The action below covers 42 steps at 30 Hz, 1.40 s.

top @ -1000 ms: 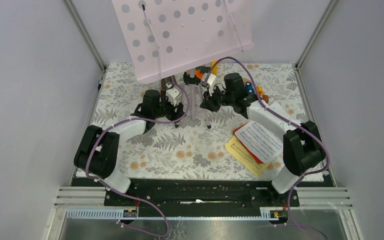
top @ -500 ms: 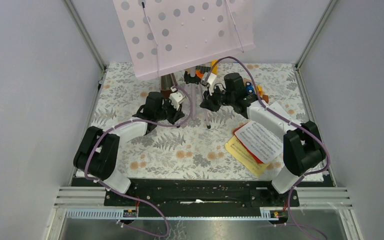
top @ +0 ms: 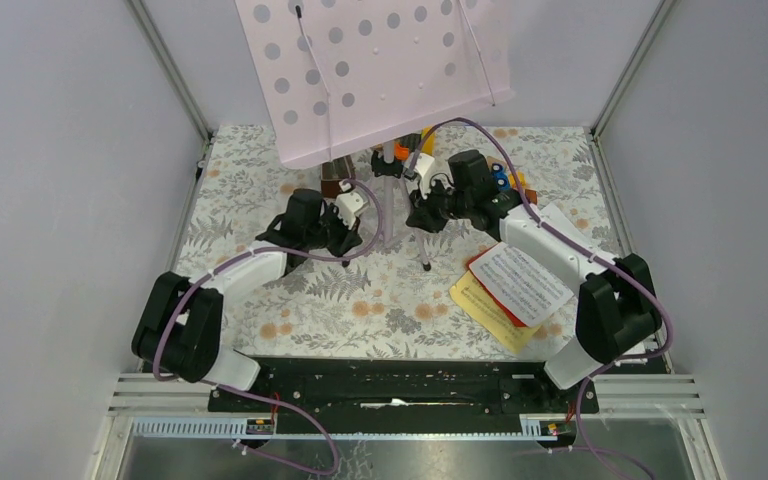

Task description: Set up the instrument practice props

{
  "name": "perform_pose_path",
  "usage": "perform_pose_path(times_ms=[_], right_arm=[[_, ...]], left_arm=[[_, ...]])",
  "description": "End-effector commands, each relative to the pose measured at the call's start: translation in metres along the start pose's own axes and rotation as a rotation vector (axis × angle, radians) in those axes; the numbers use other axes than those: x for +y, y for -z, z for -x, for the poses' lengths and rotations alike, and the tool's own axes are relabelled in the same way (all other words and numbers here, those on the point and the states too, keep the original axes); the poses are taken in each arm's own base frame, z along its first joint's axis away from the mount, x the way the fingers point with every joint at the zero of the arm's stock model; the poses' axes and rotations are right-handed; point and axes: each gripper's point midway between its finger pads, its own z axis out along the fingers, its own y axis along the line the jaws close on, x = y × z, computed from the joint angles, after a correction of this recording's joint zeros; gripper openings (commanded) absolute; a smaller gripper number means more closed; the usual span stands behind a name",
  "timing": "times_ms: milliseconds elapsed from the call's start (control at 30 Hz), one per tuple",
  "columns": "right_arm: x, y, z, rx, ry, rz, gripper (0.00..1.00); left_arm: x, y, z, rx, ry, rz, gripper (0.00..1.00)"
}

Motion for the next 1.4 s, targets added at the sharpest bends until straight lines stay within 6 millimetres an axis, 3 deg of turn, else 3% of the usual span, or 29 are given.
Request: perform_pose_path(times_ms=[0,467,733,1033,1367], right_arm=[[0.010,0.029,-0.071,0.264,-0.139,-0.062,0.00],[0.043,0.054,-0.116,0.445,-0.137,-0.002,0.00],[0.053,0.064,-0.117,0.486,-0.116,0.019,0.00],[0.054,0.076,-0.100,0.462,-0.082,0.024,0.00],[0.057,0.077,-0.112,0.495,-0.065,0.048,0.00]], left_arm=[[0.013,0.022,-0.034,0.122,0.126,0.117,0.00],[0.003,0.059,-0.063,0.260,0.024,0.128,0.00],[0.003,0.076,-0.087,0.328,0.001,0.131,0.00],[0.002,0.089,-0.104,0.343,-0.020,0.120,0.00],[0.000,0.105,-0.126,0.411,-0.046,0.113,0.00]])
